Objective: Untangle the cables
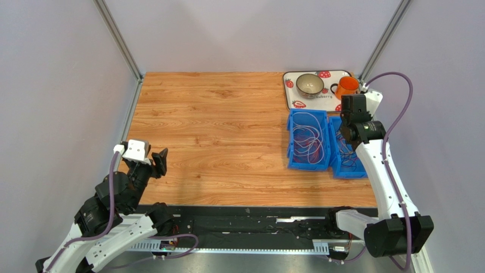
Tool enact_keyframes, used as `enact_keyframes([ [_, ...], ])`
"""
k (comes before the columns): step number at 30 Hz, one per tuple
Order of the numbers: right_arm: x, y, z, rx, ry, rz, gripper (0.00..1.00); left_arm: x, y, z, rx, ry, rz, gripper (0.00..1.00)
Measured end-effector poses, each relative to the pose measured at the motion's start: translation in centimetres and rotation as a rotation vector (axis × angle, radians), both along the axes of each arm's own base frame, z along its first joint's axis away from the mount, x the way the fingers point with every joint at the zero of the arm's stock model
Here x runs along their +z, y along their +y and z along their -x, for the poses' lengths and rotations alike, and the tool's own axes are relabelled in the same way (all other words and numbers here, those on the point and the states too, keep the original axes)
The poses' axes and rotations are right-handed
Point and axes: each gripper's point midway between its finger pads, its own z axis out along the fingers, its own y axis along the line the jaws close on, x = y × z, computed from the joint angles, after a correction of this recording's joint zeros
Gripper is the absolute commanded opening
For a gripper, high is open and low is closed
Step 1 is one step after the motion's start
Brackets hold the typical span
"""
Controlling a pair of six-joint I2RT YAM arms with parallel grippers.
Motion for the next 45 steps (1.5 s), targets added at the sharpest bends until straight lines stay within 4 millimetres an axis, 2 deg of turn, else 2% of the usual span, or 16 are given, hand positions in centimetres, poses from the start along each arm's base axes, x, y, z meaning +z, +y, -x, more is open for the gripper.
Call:
enact_keyframes([
  [1,-0.1,-0.1,-0.2,-0.006,-0.004,-0.008,0.47,-0.1,0.1,0.0,0.002,-0.003,-0.001,0.63],
  [2,-0.3,-0.3,-0.5,-0.014,-0.004,-0.02,0.99,-0.1,0.1,0.0,0.002,-0.006,0.002,0.63],
  [7,-1.0,-1.1,-2.0,-0.064,0.01,-0.06,1.0,0.0,0.6,0.4,0.005,-0.027,0.025,0.63],
  [12,0.8,-0.8,-2.8,-0.071,-0.044,-0.093,1.0,0.4,0.9,0.6,0.01,-0.045,0.046,0.63],
  [15,1.7,0.2,-3.0,-0.032,-0.083,-0.144,1.0,0.3,0.9,0.5,0.01,-0.044,0.042,0.63],
  [24,2.4,4.3,-3.0,0.118,-0.112,-0.261,1.0,0.2,1.0,0.4,0.017,-0.045,0.036,0.63],
  [29,2.5,6.4,-1.8,0.201,-0.129,-0.312,1.0,0.1,0.9,0.3,0.023,-0.046,0.033,0.64],
  [37,2.9,9.2,2.4,0.338,-0.237,-0.388,1.0,-0.4,0.2,-0.5,0.033,-0.012,-0.016,0.64],
  [41,1.7,9.2,3.8,0.347,-0.25,-0.4,1.0,-0.9,-0.2,-1.2,0.053,0.012,-0.062,0.66],
  [45,0.1,9.2,4.3,0.348,-0.251,-0.401,1.0,-1.3,-0.2,-2.2,0.117,0.037,-0.103,0.73],
])
